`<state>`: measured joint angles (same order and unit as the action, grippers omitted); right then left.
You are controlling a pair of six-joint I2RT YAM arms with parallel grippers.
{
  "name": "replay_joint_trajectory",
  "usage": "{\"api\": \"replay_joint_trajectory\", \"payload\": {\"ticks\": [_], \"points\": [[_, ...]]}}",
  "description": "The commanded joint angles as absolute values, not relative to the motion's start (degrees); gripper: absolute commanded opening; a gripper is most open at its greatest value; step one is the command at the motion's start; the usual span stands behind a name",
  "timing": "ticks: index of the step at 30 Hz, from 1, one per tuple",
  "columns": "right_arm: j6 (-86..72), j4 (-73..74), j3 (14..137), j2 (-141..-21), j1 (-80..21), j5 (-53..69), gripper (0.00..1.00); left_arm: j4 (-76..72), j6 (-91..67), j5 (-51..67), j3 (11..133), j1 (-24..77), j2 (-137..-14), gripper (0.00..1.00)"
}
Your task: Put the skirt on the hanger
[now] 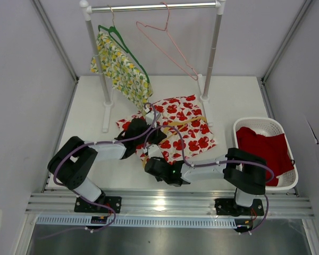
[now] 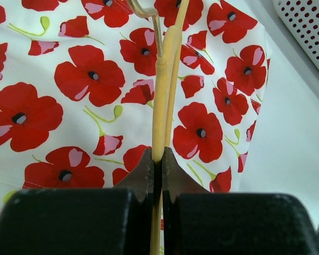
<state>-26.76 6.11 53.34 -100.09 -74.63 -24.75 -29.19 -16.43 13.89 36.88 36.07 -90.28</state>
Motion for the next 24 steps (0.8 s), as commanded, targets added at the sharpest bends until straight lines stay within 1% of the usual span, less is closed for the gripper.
{"api": "replay_joint_trajectory", "payload": {"ticks": [1,3,8,15,24], "points": [[-28.5,9.7,55.3,-100.5,-76.1,-26.4,0.11,-24.5,-13.4,13.4,38.1,35.8,-91.7,0.00],[-29.0,10.8,55.5,-99.8,-77.2,-26.5,0.08,-24.1,-13.3,12.7,38.5,35.8,-91.8,0.00],[-31.1,16.3,55.0,-96.9,-79.2,-27.7,0.06,-22.8,-12.8,11.7,39.4,35.7,-91.8,0.00],[-32.8,20.6,53.0,-91.4,-80.3,-28.3,0.06,-21.8,-12.7,11.4,40.3,35.0,-91.8,0.00],[-34.4,23.2,50.2,-87.9,-81.6,-27.9,0.05,-20.6,-12.5,10.7,40.6,32.9,-91.5,0.00]]}}
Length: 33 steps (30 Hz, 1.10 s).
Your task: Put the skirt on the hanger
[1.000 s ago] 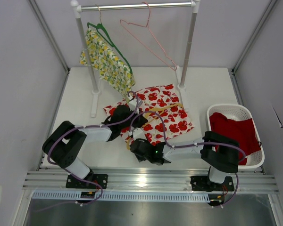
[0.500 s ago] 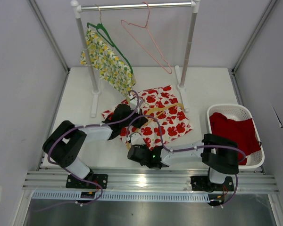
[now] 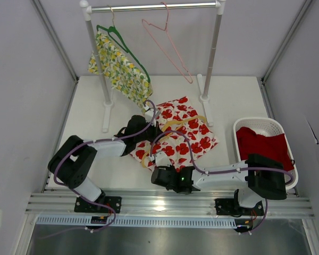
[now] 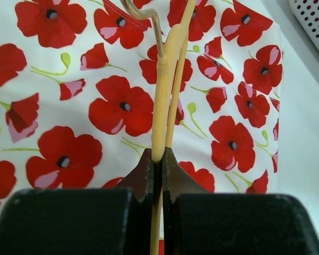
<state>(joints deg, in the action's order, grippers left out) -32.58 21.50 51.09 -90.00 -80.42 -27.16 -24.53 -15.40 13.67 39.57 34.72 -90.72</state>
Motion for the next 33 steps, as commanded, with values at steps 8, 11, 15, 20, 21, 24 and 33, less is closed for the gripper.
{"api": "replay_joint_trajectory", "payload": {"ticks": [8,11,15,20,21,24,33], "points": [[-36.6,25.0,49.5,-88.9,-83.9,-27.7,0.02,-20.2,-13.5,8.4,40.7,32.7,-91.5,0.00],[-36.4,24.1,49.7,-89.1,-84.5,-26.7,0.03,-20.2,-14.4,6.4,40.3,32.8,-91.7,0.00],[-35.7,23.5,50.6,-90.3,-84.9,-25.8,0.06,-21.3,-14.9,7.0,39.5,32.8,-91.8,0.00],[-32.6,24.5,52.6,-86.8,-82.0,-23.3,0.54,-24.4,-15.1,9.1,35.2,32.9,-90.0,0.00],[-32.0,25.5,53.5,-84.1,-81.1,-22.9,0.62,-25.7,-15.6,9.3,34.4,32.9,-89.3,0.00],[-30.0,29.4,55.2,-79.6,-75.6,-22.4,0.80,-28.4,-16.3,9.7,30.7,32.9,-88.1,0.00],[-27.4,29.4,56.4,-71.5,-35.3,-12.8,0.81,-31.4,-17.0,9.3,26.3,33.6,-83.9,0.00]]}}
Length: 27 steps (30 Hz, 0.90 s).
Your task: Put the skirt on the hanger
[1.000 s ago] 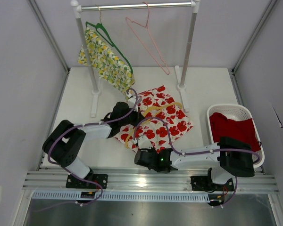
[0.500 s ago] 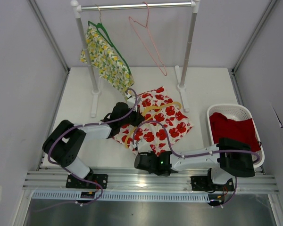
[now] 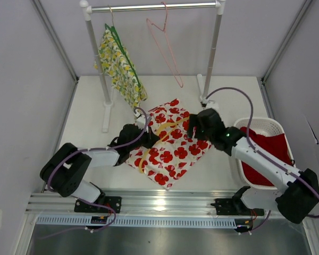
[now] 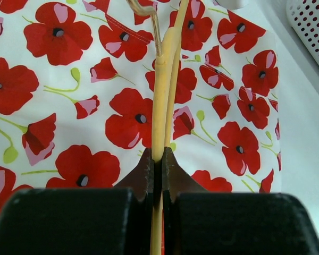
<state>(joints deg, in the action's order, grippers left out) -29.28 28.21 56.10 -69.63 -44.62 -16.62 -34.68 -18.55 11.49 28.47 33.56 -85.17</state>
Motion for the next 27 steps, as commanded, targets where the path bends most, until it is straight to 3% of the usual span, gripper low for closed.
{"api": "replay_joint_trajectory", "payload": {"ticks": [1,5,9,18,26,27], "points": [[-27.2,29.2,56.7,-72.8,-32.8,-12.0,0.78,-31.5,-17.2,9.7,25.3,33.7,-83.3,0.00],[-26.7,25.5,56.5,-80.2,-21.1,-8.3,0.77,-30.9,-17.8,9.1,23.2,34.4,-78.7,0.00],[-26.9,23.8,56.7,-85.6,-16.8,-6.8,0.79,-28.2,-16.7,8.4,23.1,34.5,-76.7,0.00],[-30.8,20.4,54.5,-92.5,-17.8,-4.9,0.69,-28.1,-17.5,7.9,22.9,35.4,-75.7,0.00],[-31.7,19.0,53.1,-94.9,-17.5,-6.4,0.36,-25.5,-17.8,6.3,23.6,36.0,-74.0,0.00],[-31.7,19.1,53.1,-94.9,-17.4,-7.7,0.27,-25.1,-17.8,5.8,23.5,35.9,-73.7,0.00]]}}
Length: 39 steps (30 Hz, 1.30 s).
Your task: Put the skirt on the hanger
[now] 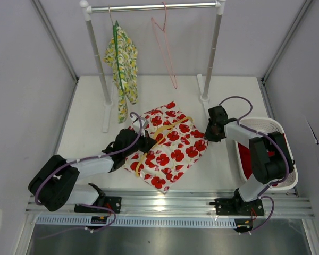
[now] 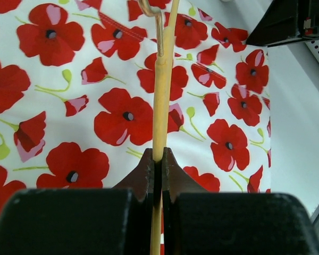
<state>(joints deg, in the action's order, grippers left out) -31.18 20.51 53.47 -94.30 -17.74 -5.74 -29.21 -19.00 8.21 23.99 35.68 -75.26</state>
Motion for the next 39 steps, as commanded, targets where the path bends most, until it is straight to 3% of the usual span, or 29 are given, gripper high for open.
{"api": "replay_joint_trajectory", "payload": {"ticks": [1,5,9,16,33,37,39], "points": [[-31.6,19.4,53.3,-94.7,-17.4,-8.3,0.23,-24.6,-17.8,5.3,23.4,35.9,-72.8,0.00],[-30.9,21.0,53.8,-92.9,-16.0,-11.2,0.21,-23.2,-17.7,4.0,23.1,35.9,-70.1,0.00],[-29.5,21.5,54.6,-92.3,-14.9,-9.7,0.29,-22.7,-16.9,5.3,23.7,36.0,-68.6,0.00],[-28.3,22.4,56.0,-93.0,-14.7,-10.1,0.28,-23.6,-15.0,7.6,24.5,36.1,-67.7,0.00],[-27.3,22.9,52.7,-88.0,-14.5,-8.4,0.27,-30.2,-16.9,-7.6,27.7,42.7,-66.3,0.00],[-26.7,23.6,53.4,-87.3,-14.2,-8.3,0.28,-26.8,-15.9,-7.6,28.9,42.9,-62.0,0.00],[-26.6,24.1,54.1,-86.4,-14.0,-7.6,0.34,-23.5,-15.4,-7.6,30.4,43.2,-58.9,0.00]]}}
